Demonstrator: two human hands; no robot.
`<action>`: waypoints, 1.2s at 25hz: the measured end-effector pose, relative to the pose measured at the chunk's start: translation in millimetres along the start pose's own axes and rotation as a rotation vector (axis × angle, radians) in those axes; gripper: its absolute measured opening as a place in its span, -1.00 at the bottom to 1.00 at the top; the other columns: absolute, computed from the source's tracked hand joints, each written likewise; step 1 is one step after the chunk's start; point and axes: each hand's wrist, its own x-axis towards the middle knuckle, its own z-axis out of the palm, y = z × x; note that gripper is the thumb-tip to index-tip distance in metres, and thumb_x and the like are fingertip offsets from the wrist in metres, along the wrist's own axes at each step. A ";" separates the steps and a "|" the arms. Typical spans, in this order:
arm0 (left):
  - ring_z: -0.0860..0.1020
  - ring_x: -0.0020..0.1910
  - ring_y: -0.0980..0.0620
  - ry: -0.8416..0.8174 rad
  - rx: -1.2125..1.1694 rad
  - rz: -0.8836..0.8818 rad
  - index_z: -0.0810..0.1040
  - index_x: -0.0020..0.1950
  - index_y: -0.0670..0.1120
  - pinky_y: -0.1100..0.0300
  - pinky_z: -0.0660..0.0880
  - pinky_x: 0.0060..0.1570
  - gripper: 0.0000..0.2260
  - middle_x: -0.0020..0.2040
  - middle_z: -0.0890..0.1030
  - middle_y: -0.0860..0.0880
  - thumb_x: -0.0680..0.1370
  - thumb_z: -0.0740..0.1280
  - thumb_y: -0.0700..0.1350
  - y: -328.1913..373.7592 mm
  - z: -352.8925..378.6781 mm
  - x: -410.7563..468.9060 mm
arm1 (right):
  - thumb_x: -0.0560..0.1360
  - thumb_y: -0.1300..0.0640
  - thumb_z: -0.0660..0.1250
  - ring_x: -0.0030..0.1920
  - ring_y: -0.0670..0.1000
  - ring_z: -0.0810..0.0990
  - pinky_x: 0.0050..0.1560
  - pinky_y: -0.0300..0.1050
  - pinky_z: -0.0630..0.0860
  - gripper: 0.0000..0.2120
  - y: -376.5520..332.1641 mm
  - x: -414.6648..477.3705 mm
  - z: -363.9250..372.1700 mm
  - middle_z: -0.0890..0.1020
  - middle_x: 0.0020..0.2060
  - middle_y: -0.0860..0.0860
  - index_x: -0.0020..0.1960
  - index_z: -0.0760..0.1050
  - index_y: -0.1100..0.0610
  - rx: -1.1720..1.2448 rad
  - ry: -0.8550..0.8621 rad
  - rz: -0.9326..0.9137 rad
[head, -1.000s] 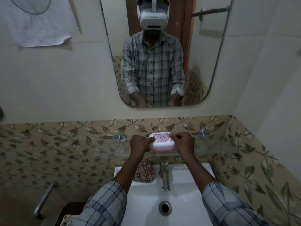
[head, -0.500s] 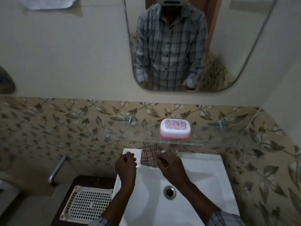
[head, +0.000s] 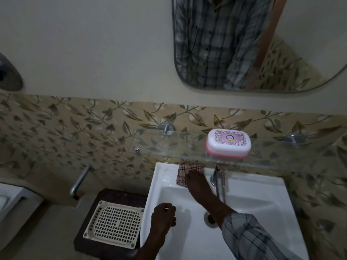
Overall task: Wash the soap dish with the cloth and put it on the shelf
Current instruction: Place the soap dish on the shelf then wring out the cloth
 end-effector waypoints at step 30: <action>0.69 -0.06 0.06 -0.338 0.129 0.542 0.63 0.07 0.02 0.09 0.66 -0.06 -0.70 -0.01 0.72 0.08 0.36 0.52 -0.01 102.4 50.9 -59.1 | 0.53 0.12 0.28 -0.20 0.15 0.69 -0.26 -0.03 0.60 -0.81 20.3 -102.5 -104.1 0.72 -0.24 0.13 -0.16 0.64 0.13 1.584 0.282 0.666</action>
